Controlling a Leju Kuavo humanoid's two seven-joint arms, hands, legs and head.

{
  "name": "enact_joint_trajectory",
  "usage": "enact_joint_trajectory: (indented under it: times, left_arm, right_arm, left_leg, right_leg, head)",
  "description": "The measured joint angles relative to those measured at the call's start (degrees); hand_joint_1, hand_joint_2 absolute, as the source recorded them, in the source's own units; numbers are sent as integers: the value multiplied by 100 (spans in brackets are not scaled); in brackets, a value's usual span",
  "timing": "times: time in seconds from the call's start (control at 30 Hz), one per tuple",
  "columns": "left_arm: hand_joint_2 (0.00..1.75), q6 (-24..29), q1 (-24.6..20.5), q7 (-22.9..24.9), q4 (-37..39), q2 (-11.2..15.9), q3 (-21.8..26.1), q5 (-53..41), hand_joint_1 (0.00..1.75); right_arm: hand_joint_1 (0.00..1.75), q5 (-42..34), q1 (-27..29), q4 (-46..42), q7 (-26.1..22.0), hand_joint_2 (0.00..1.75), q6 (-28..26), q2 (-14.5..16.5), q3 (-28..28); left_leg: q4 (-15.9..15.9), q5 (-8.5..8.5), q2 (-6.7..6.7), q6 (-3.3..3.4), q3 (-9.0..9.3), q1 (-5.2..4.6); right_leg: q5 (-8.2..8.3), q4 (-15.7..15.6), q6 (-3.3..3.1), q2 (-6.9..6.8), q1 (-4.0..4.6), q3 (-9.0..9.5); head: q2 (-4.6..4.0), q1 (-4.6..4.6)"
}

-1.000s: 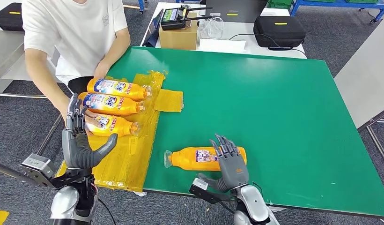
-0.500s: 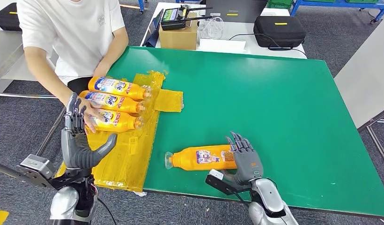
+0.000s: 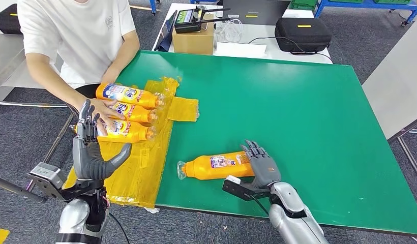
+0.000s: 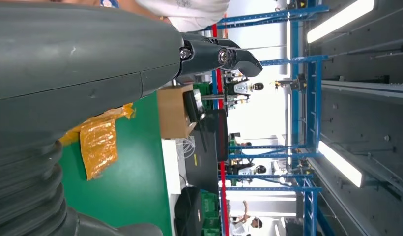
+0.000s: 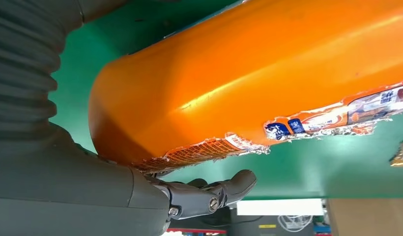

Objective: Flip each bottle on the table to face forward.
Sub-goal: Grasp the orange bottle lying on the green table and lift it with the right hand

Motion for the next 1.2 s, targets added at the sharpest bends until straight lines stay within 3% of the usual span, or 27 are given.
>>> enact_joint_trajectory:
  times: [0.03, 0.13, 0.63, 0.83, 1.0, 1.2]
  left_arm:
    - [175, -1, -15, 0, 19, 1, -11, 0, 0]
    - [175, -1, -53, 0, 71, 6, -32, 0, 0]
    - [175, -10, -216, -8, 321, 67, -158, 8, 0]
    - [175, -10, -228, -37, 369, 94, -185, 23, 0]
    - [175, 17, -220, -85, 397, 102, -271, 79, 0]
    - [175, 444, -70, 225, 396, -72, -308, 608, 0]
  right_arm:
    - [159, 4, -63, 90, -25, 175, 13, 10, 36]
    - [175, 21, -248, 347, -87, 175, 55, 25, 155]
    - [175, -160, -964, 1270, -590, 175, 252, 13, 658]
    - [175, -713, -1038, 1392, -1001, 175, 394, 33, 815]
    - [175, -2114, -587, 1096, -1743, 175, 404, 173, 669]
    - [175, -3483, 583, -333, -2192, 175, -388, 583, 6]
  left_leg:
    - [0, 0, 1, 0, 2, 0]
    - [0, 0, 4, 0, 8, 0]
    - [0, -1, 24, -1, 54, 2]
    - [0, -1, 24, -1, 66, 2]
    - [0, -1, 14, -1, 57, 3]
    - [0, -1, -3, -1, 4, 3]
  right_leg:
    - [0, 0, 0, 1, 0, 1]
    - [0, 0, 0, 3, 0, 4]
    - [0, 0, 0, 19, 1, 40]
    - [0, 0, 0, 20, 2, 51]
    - [0, 0, 0, 16, 3, 51]
    - [-1, 2, 1, 3, 1, 8]
  head:
    - [0, 0]
    - [0, 1]
    - [0, 1]
    - [0, 1]
    - [0, 1]
    - [0, -1]
